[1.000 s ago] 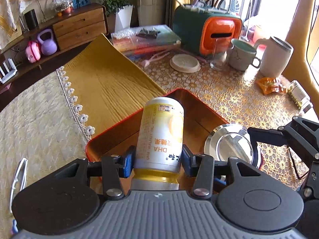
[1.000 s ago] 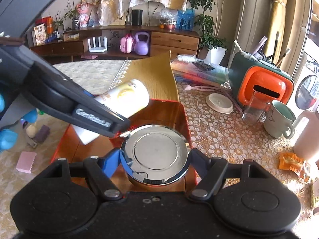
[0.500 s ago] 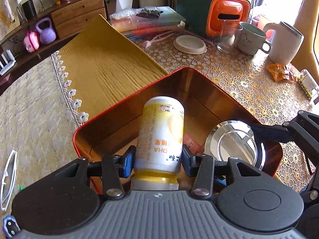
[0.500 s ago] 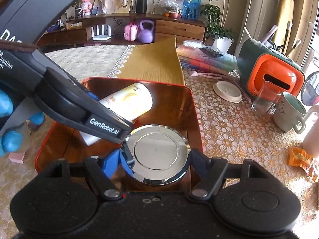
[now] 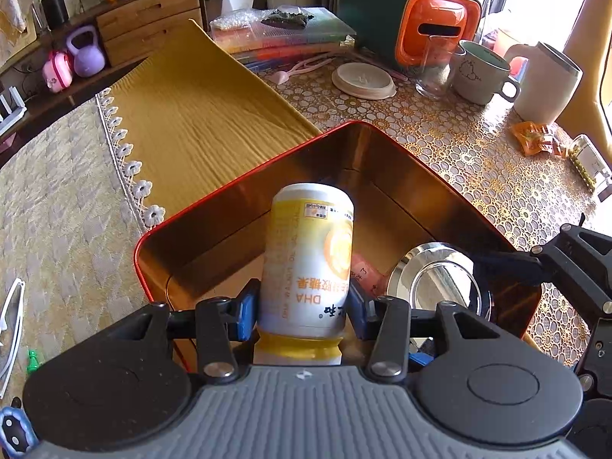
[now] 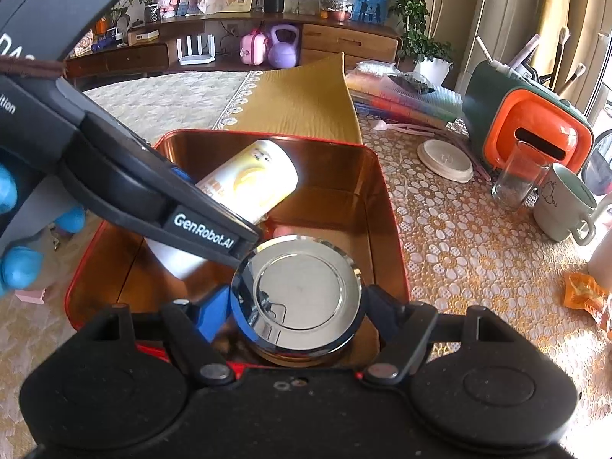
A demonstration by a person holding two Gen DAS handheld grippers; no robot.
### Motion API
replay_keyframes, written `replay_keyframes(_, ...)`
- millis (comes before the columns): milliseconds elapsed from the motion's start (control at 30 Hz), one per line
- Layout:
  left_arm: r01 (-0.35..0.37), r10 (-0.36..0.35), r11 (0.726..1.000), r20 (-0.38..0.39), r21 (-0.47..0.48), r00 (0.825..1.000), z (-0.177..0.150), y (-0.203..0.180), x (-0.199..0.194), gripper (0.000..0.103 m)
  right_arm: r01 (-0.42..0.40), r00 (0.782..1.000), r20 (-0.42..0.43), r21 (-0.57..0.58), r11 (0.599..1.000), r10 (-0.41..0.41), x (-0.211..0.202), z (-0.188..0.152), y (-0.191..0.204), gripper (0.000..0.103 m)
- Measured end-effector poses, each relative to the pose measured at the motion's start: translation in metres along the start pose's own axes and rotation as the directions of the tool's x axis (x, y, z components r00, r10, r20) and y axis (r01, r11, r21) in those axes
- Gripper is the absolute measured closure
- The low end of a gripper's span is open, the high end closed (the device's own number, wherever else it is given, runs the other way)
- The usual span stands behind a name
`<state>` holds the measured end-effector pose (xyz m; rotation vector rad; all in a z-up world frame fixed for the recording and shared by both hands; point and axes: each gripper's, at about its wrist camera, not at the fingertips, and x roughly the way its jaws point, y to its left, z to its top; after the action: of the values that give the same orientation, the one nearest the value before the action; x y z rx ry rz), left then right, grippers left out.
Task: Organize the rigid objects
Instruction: 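Open both tools to drop the bottle and tin into the box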
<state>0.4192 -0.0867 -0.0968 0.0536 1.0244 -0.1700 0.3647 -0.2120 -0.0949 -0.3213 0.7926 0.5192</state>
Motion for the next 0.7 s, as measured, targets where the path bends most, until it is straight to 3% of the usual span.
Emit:
replay_keyframes(100,-0.001,0.001,1.000,0.015,0.007,1.000,-0.002,-0.001,-0.004,0.056,0.000,1.000,0.004,0.004,1.000,0.000,-0.002,0.000,-0.001,0.028)
replay_keyframes(233,0.013,-0.013,1.000,0.037,0.008,0.999,-0.005,-0.001,-0.012,0.041,0.009,1.000,0.009,0.008,1.000,-0.009,-0.007,-0.002,-0.001,0.027)
replay_keyframes(700,0.027,-0.028,1.000,0.067,0.014,0.997,-0.022,0.003,-0.047,0.041,0.032,0.998,0.046,0.015,0.999,-0.032,-0.038,-0.004,0.002,0.026)
